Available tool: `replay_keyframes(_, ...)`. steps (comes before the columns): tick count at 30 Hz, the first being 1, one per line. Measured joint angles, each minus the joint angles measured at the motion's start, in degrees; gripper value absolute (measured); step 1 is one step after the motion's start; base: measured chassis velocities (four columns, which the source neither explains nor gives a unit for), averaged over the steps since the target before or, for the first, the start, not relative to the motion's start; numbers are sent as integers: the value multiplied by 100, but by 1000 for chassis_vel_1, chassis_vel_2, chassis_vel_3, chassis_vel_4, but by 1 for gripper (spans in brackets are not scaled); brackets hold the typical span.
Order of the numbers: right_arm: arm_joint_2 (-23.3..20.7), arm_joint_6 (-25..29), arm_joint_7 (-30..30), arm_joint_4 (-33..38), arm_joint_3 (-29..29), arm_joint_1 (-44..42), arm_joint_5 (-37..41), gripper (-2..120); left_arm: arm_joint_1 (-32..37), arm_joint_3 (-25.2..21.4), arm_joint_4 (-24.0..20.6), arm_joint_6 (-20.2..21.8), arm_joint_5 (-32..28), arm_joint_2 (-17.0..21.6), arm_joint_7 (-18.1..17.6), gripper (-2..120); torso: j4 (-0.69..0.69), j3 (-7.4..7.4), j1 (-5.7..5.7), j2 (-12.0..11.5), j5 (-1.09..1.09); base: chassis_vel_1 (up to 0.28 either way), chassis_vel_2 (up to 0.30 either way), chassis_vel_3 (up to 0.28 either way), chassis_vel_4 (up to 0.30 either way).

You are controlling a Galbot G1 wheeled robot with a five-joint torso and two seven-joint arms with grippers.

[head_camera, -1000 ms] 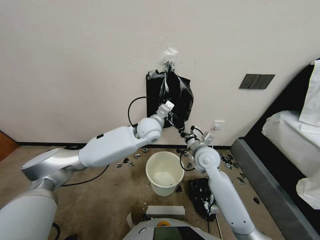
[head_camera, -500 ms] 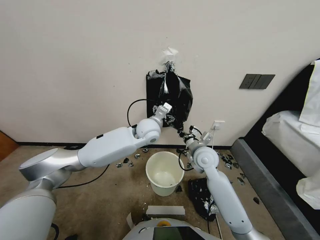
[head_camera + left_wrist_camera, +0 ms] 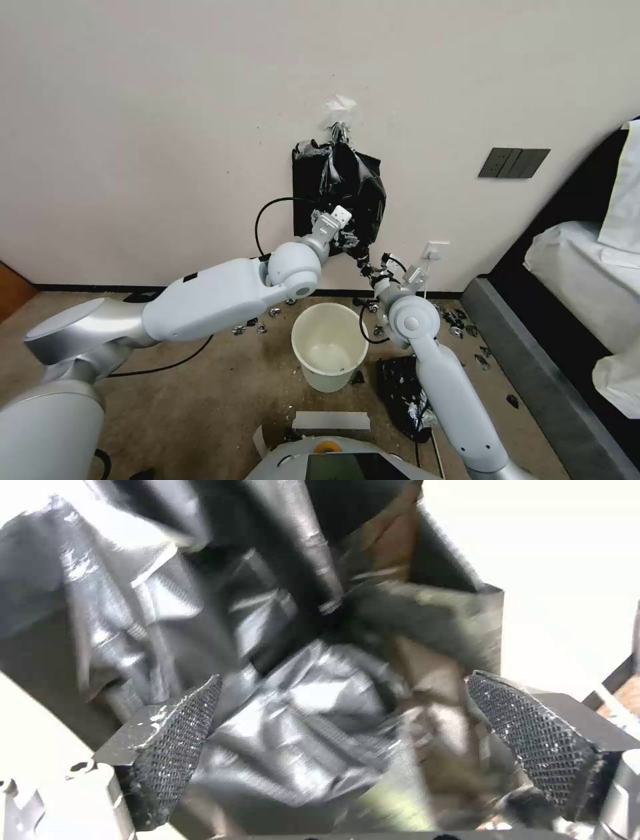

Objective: Place a trash bag onto the trash bin.

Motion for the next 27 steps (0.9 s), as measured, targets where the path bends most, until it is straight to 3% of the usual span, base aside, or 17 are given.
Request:
replay_keyframes(8, -7, 0, 1, 25, 17, -41, -1, 0, -30, 76, 352, -32, -76, -339, -39, 89, -2, 0, 0, 0, 1, 0, 0, 0, 0)
replay_keyframes(9, -18, 1, 2, 42, 37, -45, -1, 0, -78, 143, 535, -49, -95, -499, -92, 84, -2, 0, 0, 0, 1, 0, 0, 0, 0)
replay_keyframes(16, -43, 3, 4, 100, 115, -114, 3, 0, -169, 263, 748, -25, -114, -637, -213, 66, 0, 0, 0, 0, 1, 0, 0, 0, 0)
replay_keyframes(27, -16, 5, -4, 116, 118, -143, 3, 0, -210, 356, 860, 57, -271, -808, -436, 67, -1, 0, 0, 0, 0, 0, 0, 0, 0)
